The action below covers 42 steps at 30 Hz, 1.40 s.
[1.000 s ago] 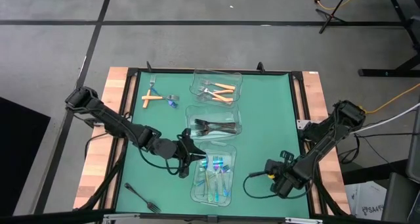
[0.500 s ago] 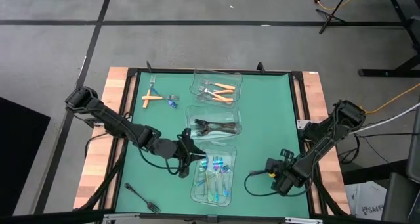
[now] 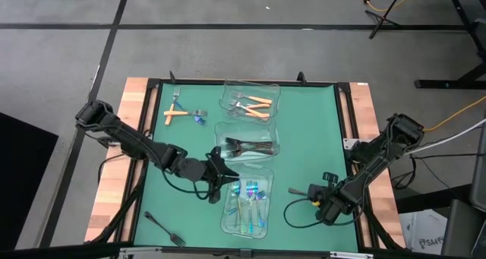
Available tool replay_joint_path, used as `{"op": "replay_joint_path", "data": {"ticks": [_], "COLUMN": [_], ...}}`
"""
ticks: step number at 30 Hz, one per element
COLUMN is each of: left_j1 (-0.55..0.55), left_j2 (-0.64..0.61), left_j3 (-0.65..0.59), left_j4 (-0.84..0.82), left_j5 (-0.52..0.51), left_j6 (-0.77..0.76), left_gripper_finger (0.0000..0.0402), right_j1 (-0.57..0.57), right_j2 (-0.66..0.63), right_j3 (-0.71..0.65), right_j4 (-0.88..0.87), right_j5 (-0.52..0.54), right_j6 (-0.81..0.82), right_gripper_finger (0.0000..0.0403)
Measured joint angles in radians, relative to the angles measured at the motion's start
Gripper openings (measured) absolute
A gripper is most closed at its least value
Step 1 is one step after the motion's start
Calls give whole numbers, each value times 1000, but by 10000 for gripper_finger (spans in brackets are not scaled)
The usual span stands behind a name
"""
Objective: Sort silverware by color (type)
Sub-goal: Put the black fork into the middle transparent bin
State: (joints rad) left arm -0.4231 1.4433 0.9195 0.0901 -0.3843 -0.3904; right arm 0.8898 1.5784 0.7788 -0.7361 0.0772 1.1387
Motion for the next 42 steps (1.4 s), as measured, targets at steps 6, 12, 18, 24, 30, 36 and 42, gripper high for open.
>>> {"op": "replay_joint_path", "data": {"ticks": [6, 12, 18, 24, 30, 36, 42], "left_j1": [15, 34, 53, 69, 81, 104, 134], "left_j2": [0, 0, 0, 0, 0, 0, 0], "left_j3": [0, 0, 0, 0, 0, 0, 1], "left_j4": [3, 32, 44, 73, 102, 164, 182], "left_j5": [0, 0, 0, 0, 0, 0, 78], "left_j6": [0, -1, -3, -3, -2, -40, -161], "left_gripper_finger": [55, 55, 55, 55, 55, 55, 55], "right_j1": [0, 0, 0, 0, 0, -24, -106], "right_j2": [1, 5, 6, 6, 6, 5, 5], "right_j3": [0, 33, 89, 157, 267, 411, 556], "right_j4": [0, -65, -156, -269, -433, -572, -630], "right_j5": [1, 10, 45, 93, 166, 274, 406], "right_j6": [-37, -73, -159, -223, -294, -413, -627], "right_gripper_finger": [5, 2, 1, 1, 0, 0, 0]}}
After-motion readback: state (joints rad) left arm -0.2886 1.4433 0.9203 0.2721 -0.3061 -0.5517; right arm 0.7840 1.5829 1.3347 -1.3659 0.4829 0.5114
